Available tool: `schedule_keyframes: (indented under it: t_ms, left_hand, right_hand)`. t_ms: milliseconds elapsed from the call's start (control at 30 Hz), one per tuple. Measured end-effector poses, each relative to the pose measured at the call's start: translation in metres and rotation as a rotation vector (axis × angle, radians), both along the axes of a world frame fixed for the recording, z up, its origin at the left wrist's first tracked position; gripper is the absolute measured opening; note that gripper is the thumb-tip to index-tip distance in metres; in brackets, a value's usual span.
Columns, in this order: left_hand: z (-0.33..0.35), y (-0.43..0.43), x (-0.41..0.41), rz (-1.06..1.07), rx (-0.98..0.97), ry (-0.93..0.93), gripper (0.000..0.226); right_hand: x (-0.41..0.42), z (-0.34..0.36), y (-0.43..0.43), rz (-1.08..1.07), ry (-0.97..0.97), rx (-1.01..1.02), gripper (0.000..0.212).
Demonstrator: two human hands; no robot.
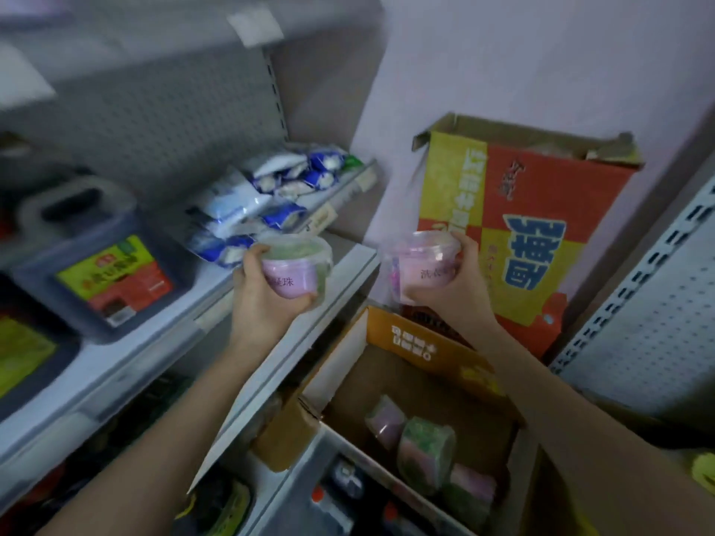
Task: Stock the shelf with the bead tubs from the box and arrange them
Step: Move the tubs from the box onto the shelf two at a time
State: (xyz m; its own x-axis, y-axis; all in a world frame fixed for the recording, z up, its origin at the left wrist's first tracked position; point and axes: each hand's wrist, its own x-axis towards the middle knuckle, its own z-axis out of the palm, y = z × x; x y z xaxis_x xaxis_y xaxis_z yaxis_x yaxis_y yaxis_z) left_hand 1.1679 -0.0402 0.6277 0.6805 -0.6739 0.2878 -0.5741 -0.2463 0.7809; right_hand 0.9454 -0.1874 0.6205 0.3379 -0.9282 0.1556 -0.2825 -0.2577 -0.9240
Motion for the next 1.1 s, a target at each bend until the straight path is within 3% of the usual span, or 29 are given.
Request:
schedule_keyframes:
  t_ms: [100,367,933,1100]
  left_hand:
    - [0.043,0.023,0.002,0.069,-0.109,-0.054,0.092]
    - [0.133,0.109,0.008,0.247,-0.278,-0.18,0.087]
    - [0.26,0.264,0.063,0.507,-0.434,-0.46,0.093]
    - [0.273,0.314,0.081,0.652,-0.367,-0.513,0.098]
  right_hand:
    - [0.012,0.046,0.013,0.053,-0.068,-0.062,0.104]
    - [0.06,0.14,0.054,0.26,-0.265,-0.156,0.103]
    - [0.198,0.266,0.181,0.634,-0.415,-0.283,0.094]
    - [0.24,0.278,0.23,0.743,-0.43,-0.317,0.097]
